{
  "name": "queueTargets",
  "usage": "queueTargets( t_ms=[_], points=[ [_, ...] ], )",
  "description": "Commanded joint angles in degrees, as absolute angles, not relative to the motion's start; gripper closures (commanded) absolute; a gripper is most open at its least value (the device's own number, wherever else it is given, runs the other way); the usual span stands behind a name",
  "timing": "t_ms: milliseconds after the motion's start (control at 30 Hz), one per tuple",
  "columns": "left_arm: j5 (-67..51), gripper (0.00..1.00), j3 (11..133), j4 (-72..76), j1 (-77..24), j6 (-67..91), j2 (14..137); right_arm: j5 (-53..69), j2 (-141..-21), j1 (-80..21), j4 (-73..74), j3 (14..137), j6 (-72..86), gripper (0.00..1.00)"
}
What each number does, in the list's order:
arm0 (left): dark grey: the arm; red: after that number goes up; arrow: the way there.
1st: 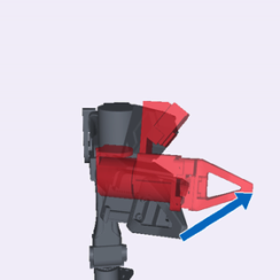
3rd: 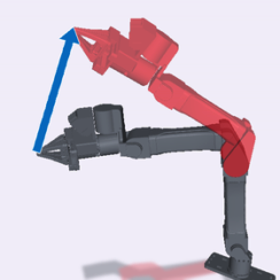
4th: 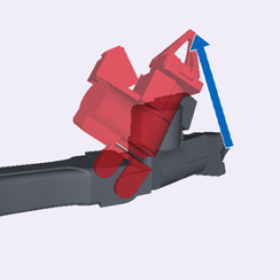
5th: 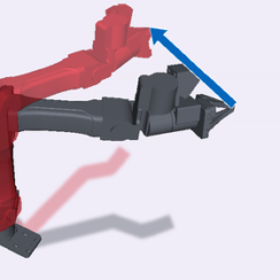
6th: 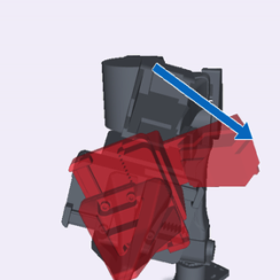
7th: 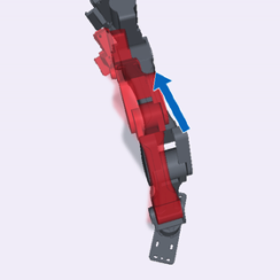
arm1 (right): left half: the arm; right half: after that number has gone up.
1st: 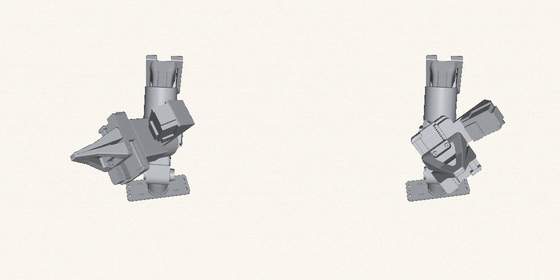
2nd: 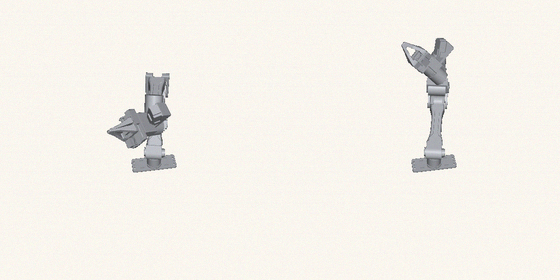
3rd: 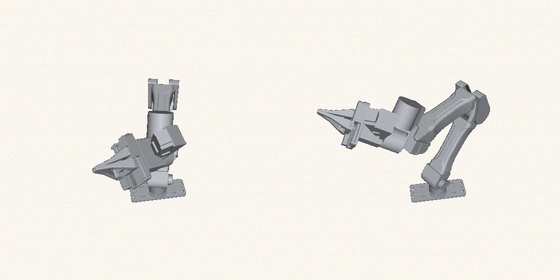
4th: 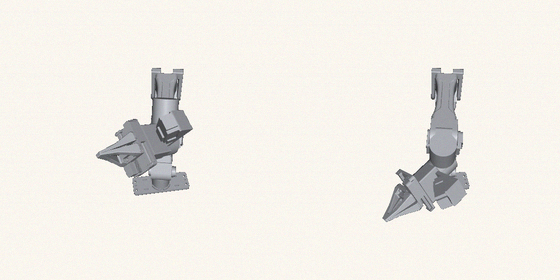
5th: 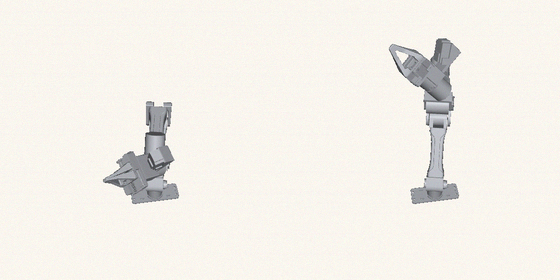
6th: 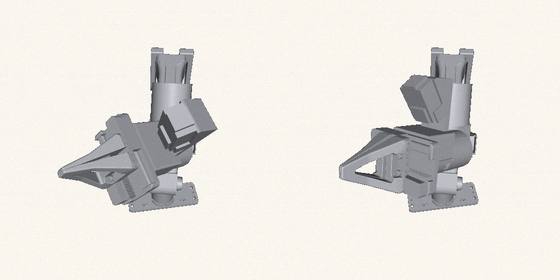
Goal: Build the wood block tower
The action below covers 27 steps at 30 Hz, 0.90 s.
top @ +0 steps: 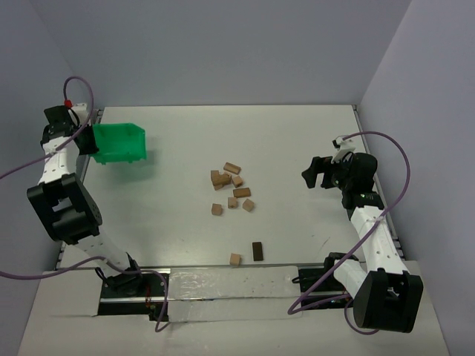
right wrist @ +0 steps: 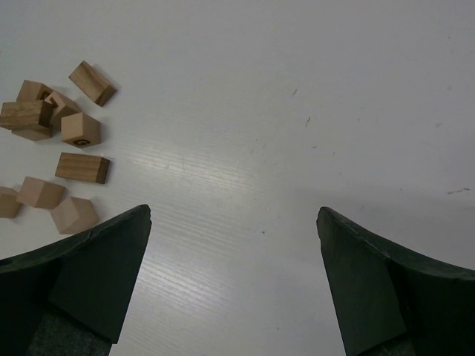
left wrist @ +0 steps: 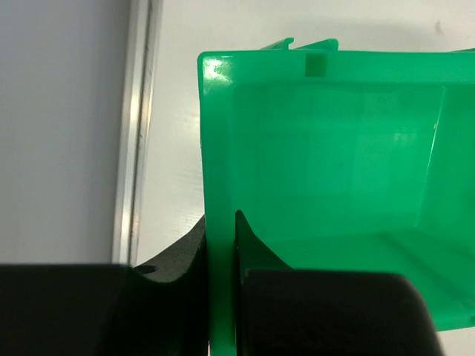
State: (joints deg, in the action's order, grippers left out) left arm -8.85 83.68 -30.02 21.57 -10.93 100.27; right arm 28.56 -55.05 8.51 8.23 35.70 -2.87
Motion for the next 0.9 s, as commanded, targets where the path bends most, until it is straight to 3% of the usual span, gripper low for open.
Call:
queueTargets(
  t_ms=[0,533,867],
  points=[
    [-15.7,1.0,81.9,-30.0,23.1,-12.5,101.6,29.0,-54.0,8.9,7.5,38.7,-3.6,0.0],
    [-16.4,0.96,74.6,-25.3,26.3,-19.6,103.0,29.0,-54.4,9.0,7.6,38.7,-3.5,0.0],
    [-15.4,0.79,73.7,-24.7,26.9,-21.7,103.5,29.1,-54.5,8.9,7.6,38.5,-3.4,0.0]
  ],
)
